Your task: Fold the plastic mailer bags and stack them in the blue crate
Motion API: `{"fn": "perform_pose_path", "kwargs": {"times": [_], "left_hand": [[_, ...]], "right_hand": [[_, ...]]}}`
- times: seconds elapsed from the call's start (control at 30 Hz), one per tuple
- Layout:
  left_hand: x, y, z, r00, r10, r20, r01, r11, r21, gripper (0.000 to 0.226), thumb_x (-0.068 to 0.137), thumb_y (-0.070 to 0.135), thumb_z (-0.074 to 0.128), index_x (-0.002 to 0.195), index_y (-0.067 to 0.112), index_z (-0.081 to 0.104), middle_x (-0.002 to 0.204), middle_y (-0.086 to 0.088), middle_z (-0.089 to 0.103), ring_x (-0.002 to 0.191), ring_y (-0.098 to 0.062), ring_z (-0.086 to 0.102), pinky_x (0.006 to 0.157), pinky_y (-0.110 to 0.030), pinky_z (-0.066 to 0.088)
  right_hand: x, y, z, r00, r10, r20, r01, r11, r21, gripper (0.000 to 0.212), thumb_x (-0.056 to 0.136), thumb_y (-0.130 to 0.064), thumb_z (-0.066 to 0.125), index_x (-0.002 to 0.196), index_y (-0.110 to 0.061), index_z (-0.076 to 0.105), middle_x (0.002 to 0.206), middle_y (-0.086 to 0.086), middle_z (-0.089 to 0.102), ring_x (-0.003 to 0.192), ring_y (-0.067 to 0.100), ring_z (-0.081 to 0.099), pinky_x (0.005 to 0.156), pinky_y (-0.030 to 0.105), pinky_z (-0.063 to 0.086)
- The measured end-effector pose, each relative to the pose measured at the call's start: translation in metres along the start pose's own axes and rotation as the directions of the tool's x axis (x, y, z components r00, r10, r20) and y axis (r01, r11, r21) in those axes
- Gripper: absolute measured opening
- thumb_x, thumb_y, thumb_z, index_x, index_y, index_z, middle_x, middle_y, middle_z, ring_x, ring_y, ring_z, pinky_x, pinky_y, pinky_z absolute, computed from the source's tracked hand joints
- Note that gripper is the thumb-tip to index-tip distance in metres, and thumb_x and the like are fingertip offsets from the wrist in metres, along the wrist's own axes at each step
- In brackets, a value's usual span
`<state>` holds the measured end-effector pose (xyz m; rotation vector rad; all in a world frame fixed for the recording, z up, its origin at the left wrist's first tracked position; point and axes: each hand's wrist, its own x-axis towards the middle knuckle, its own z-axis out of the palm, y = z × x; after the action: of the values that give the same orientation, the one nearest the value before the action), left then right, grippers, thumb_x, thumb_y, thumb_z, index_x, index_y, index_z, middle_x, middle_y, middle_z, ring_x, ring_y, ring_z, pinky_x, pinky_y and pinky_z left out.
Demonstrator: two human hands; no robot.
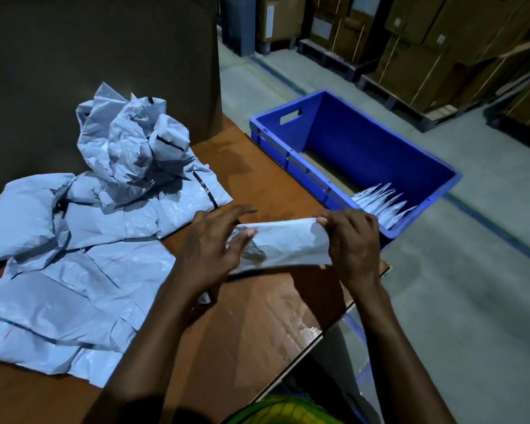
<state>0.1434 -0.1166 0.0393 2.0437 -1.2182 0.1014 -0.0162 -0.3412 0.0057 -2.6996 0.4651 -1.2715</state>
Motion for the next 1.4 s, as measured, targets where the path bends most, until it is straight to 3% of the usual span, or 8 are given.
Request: {"fn": "perform_pose_path", "kwargs": {"times": [0.1,0.23,0.37,0.47,1.0,1.1,1.17,1.4], "left_hand": [[0.018,-0.017,0.007,0.977,-0.113,0.181,0.135,0.984,-0.113,0.027,0.103,0.032,0.056,0.127,0.031,0.068,0.085,0.027,0.063,0.083,-0.004,0.062,0.076,-0.03,0.045],[0.002,-0.044,0.053,0.971,-0.19,0.145,0.157,0.965,0.212,0.033,0.103,0.02,0.051,0.132,0.022,0.066,0.118,-0.002,0.07,0.117,-0.03,0.06,0.11,-0.045,0.035],[-0.029,-0.025,0.096,0.977,-0.188,0.104,0.144,0.932,0.332,0.056,0.11,0.039,0.033,0.161,0.016,0.035,0.167,-0.009,0.033,0.156,-0.029,0.025,0.129,-0.053,0.008],[-0.051,-0.018,0.116,0.966,-0.194,0.173,0.11,0.908,0.403,0.065,0.111,0.049,0.02,0.167,0.019,0.008,0.174,-0.004,0.001,0.161,-0.025,-0.001,0.128,-0.056,0.008],[-0.051,-0.022,0.116,0.939,-0.241,0.246,0.082,0.85,0.52,0.07,0.108,0.058,0.02,0.167,0.022,0.008,0.175,-0.002,0.0,0.16,-0.033,-0.004,0.121,-0.072,0.006],[-0.061,-0.018,0.107,0.96,-0.226,0.168,0.151,0.917,0.37,0.064,0.11,0.051,0.024,0.166,0.021,0.019,0.174,0.0,0.013,0.161,-0.022,0.002,0.125,-0.065,0.007],[-0.072,-0.015,0.105,0.963,-0.23,0.14,0.182,0.939,0.29,0.061,0.11,0.049,0.028,0.164,0.021,0.026,0.172,0.001,0.019,0.161,-0.017,0.005,0.127,-0.058,0.008],[-0.083,-0.008,0.098,0.982,-0.153,0.108,0.137,0.98,0.148,0.059,0.103,0.052,0.049,0.153,0.021,0.047,0.169,0.0,0.028,0.159,-0.018,0.015,0.129,-0.05,0.01]], "right_hand": [[0.027,0.019,0.01,0.962,0.053,0.268,-0.076,0.994,0.079,0.019,0.104,-0.025,0.06,0.103,-0.018,0.078,0.093,-0.001,0.073,0.089,0.025,0.065,0.08,0.038,0.036],[0.016,0.028,0.034,0.851,0.128,0.51,-0.14,0.99,-0.016,0.021,0.104,-0.034,0.062,0.119,-0.027,0.074,0.123,-0.006,0.071,0.119,0.021,0.061,0.102,0.048,0.036],[-0.029,0.008,0.039,0.825,0.113,0.553,-0.152,0.988,0.025,0.046,0.109,-0.051,0.038,0.148,-0.033,0.056,0.159,-0.003,0.048,0.15,0.017,0.037,0.12,0.043,0.025],[-0.054,-0.005,0.038,0.777,0.091,0.623,-0.143,0.989,0.033,0.054,0.111,-0.052,0.033,0.162,-0.034,0.034,0.172,-0.008,0.021,0.16,0.012,0.01,0.13,0.045,0.011],[-0.055,-0.001,0.046,0.739,0.072,0.67,-0.092,0.996,-0.005,0.072,0.104,-0.071,0.034,0.166,-0.041,0.013,0.175,-0.011,-0.003,0.161,0.013,-0.01,0.129,0.055,0.004],[-0.055,0.002,0.029,0.839,0.122,0.531,-0.25,0.952,0.177,0.068,0.094,-0.072,0.054,0.151,-0.035,0.05,0.17,-0.007,0.026,0.161,0.018,0.011,0.127,0.056,0.008],[-0.064,0.005,0.02,0.906,0.078,0.417,-0.177,0.963,0.205,0.055,0.088,-0.073,0.065,0.124,-0.031,0.071,0.154,-0.004,0.05,0.152,0.023,0.034,0.121,0.056,0.023],[-0.078,0.001,0.016,0.93,-0.103,0.351,0.041,0.983,0.181,0.01,0.096,-0.028,0.072,0.094,-0.021,0.078,0.123,0.0,0.072,0.125,0.025,0.062,0.105,0.051,0.04]]}}
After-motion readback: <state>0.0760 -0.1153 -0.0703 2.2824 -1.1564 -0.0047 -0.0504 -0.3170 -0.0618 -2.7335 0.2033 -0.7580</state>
